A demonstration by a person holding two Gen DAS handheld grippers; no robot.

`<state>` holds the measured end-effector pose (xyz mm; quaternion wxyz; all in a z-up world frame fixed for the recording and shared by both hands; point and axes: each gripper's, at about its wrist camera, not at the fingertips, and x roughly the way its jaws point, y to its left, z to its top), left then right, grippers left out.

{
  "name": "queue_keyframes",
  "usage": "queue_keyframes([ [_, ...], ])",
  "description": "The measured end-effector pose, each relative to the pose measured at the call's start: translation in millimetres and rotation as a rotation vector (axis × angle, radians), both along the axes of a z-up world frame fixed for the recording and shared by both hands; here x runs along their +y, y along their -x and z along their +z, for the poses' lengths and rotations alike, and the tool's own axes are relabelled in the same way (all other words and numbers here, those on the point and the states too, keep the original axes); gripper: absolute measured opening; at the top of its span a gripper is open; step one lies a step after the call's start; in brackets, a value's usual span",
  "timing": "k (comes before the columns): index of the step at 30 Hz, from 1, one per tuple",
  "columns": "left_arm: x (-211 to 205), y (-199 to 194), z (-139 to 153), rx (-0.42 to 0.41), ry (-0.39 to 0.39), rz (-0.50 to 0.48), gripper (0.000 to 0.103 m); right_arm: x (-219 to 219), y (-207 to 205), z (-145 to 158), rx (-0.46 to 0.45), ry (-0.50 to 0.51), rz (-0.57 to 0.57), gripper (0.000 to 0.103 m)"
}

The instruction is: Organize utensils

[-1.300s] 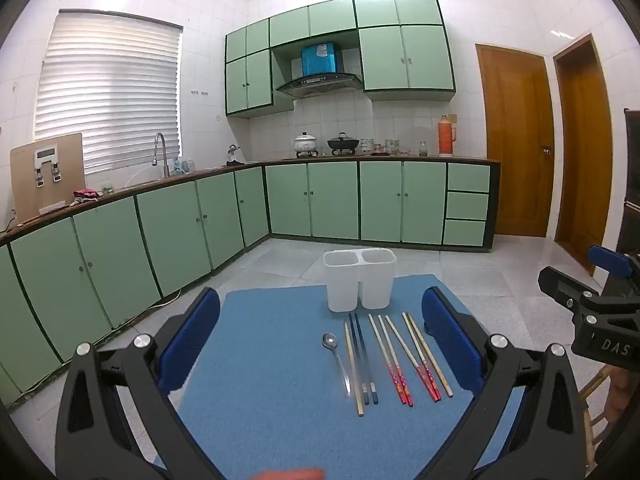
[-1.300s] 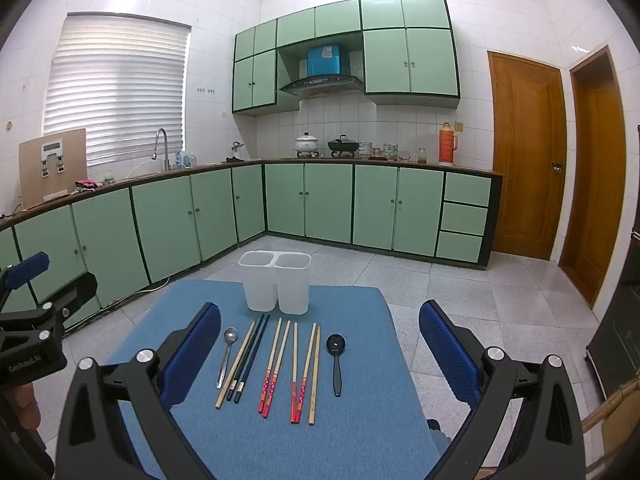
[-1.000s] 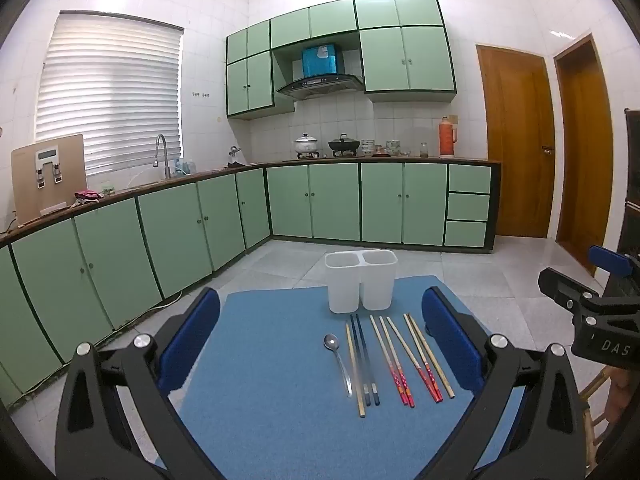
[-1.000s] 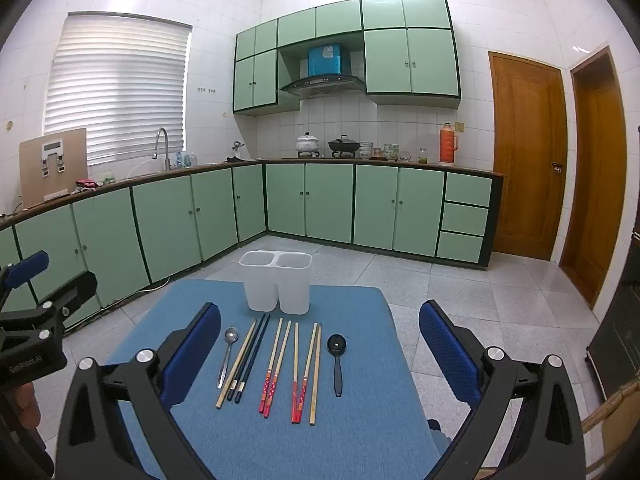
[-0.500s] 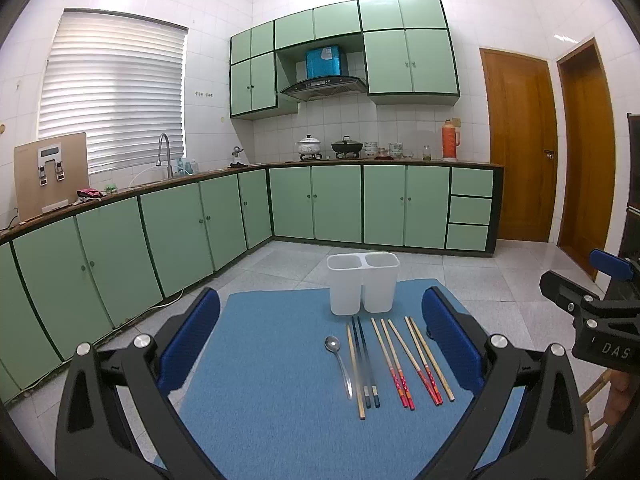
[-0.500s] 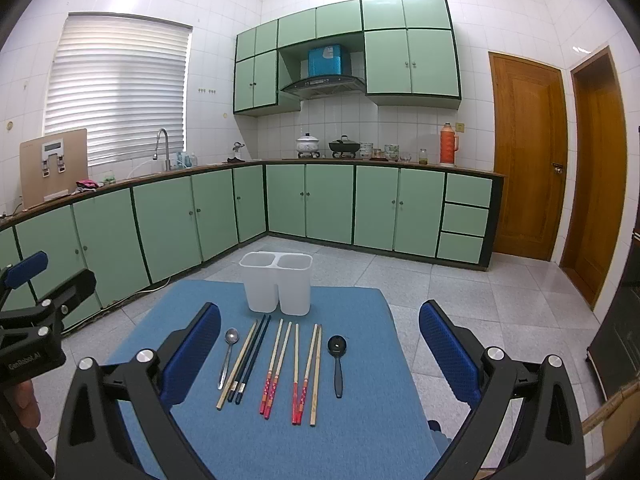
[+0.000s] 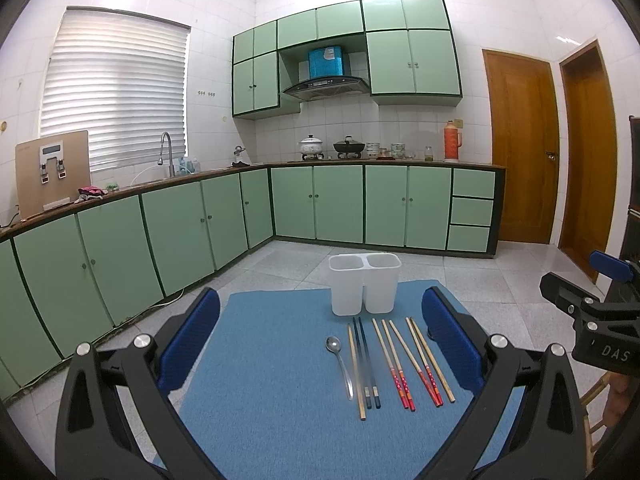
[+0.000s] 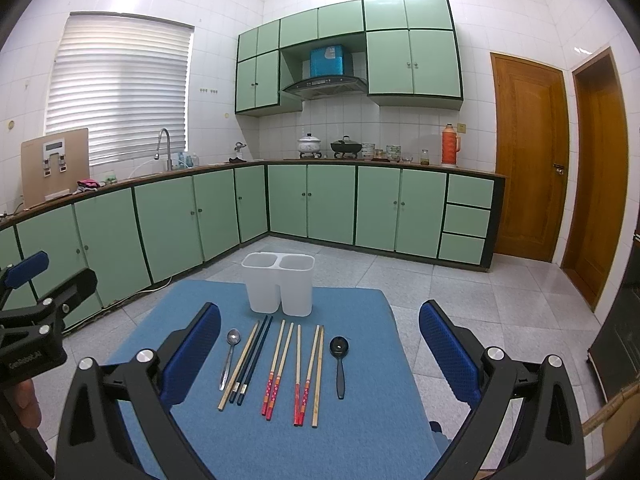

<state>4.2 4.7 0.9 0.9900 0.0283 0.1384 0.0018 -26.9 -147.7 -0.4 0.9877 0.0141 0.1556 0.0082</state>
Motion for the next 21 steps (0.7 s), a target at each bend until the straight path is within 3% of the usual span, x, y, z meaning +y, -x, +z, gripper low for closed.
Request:
queue_keyframes([
  [21,0.5,0.3,-0.3,0.0,0.0,-0.001,0.098,1.9,-0.3,-1.0,-0.001,0.001,-0.001,0.097],
])
